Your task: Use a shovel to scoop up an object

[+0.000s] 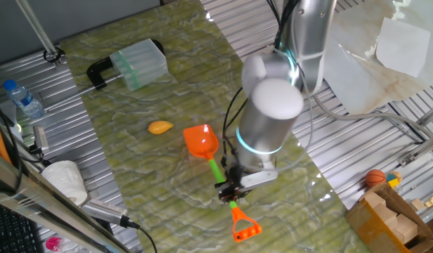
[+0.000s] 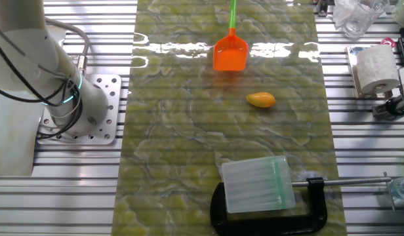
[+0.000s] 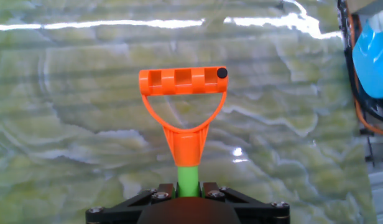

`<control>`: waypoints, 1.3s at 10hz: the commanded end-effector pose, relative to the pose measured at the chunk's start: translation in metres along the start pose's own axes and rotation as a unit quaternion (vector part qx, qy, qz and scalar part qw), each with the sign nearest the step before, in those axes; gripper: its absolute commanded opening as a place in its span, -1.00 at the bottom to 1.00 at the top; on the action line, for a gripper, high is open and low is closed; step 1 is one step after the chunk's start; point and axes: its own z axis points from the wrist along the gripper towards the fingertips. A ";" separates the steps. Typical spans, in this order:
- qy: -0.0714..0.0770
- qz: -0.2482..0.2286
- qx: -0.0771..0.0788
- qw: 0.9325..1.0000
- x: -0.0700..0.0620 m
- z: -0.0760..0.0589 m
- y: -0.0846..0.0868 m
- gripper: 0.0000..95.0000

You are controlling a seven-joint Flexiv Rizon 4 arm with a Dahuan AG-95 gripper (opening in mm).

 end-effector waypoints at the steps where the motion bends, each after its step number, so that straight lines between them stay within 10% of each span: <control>1: -0.006 0.012 -0.004 1.000 0.008 0.009 -0.012 -1.00; 5: -0.046 -0.009 -0.005 0.999 0.021 0.027 -0.028 -1.00; 13: -0.052 -0.089 0.005 0.995 0.010 0.011 -0.014 -1.00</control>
